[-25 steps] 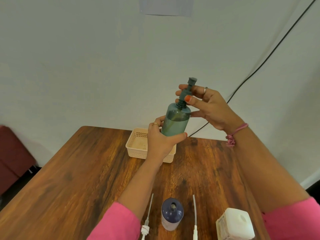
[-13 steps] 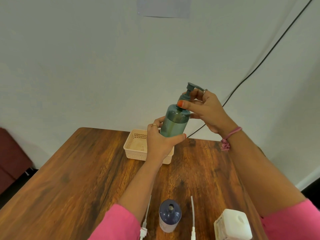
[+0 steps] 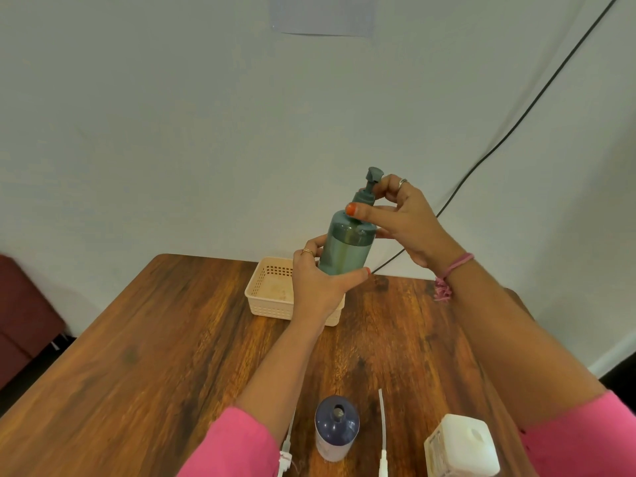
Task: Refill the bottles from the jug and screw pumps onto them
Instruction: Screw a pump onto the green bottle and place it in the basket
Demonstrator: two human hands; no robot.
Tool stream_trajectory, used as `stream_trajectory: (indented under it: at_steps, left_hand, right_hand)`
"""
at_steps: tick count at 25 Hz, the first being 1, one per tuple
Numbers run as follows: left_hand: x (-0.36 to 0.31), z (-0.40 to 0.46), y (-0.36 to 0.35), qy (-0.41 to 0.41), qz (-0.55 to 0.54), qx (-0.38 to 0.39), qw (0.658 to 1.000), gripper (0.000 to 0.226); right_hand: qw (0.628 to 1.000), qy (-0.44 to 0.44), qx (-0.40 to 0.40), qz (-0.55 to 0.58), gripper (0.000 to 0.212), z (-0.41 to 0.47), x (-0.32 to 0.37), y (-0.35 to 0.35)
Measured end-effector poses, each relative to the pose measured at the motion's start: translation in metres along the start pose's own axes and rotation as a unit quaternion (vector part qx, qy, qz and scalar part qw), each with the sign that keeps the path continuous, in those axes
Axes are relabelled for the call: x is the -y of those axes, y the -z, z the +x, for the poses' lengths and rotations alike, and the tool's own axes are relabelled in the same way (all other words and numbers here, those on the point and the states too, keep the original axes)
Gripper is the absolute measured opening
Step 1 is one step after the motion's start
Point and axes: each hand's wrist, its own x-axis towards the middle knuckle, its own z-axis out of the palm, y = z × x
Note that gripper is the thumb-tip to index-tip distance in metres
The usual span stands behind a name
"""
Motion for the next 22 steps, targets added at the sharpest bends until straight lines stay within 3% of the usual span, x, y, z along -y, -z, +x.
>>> stream_trajectory:
  at_steps: [2, 6, 9, 11, 13, 15, 18, 20, 22]
  left_hand:
    - [0.001, 0.0, -0.001, 0.004, 0.001, 0.0, 1.0, 0.076]
    - [0.004, 0.0, -0.002, 0.003, 0.004, 0.003, 1.0, 0.075]
    - [0.005, 0.001, -0.003, 0.003, 0.009, 0.0, 1.0, 0.077]
    - [0.005, 0.002, -0.003, 0.006, 0.011, 0.001, 1.0, 0.076]
    - [0.006, 0.001, -0.002, 0.01, 0.006, 0.006, 1.0, 0.076]
    - [0.005, 0.002, -0.001, 0.013, 0.005, 0.01, 1.0, 0.075]
    - [0.005, 0.002, -0.002, 0.012, 0.011, 0.009, 1.0, 0.075]
    - [0.006, 0.002, -0.004, 0.013, 0.017, 0.006, 1.0, 0.077]
    - [0.006, 0.001, -0.004, 0.013, 0.014, 0.005, 1.0, 0.076]
  right_hand:
    - [1.0, -0.012, 0.009, -0.013, 0.036, 0.0, -0.001, -0.001]
    - [0.994, -0.022, 0.105, 0.017, 0.038, -0.001, 0.003, 0.014]
    - [1.0, -0.005, 0.013, -0.005, 0.026, 0.0, 0.0, 0.005]
    - [0.999, -0.009, -0.035, -0.039, 0.038, 0.001, -0.003, -0.004]
    - [0.999, -0.031, 0.022, -0.011, 0.049, 0.002, -0.005, 0.003]
    - [0.994, -0.041, 0.092, 0.033, 0.047, 0.001, -0.003, 0.012]
    - [0.999, -0.018, 0.047, 0.001, 0.031, 0.002, -0.004, 0.009]
    - [0.999, -0.022, -0.001, -0.036, 0.036, 0.004, -0.005, 0.0]
    - [0.998, -0.038, 0.022, -0.038, 0.048, 0.005, -0.006, 0.002]
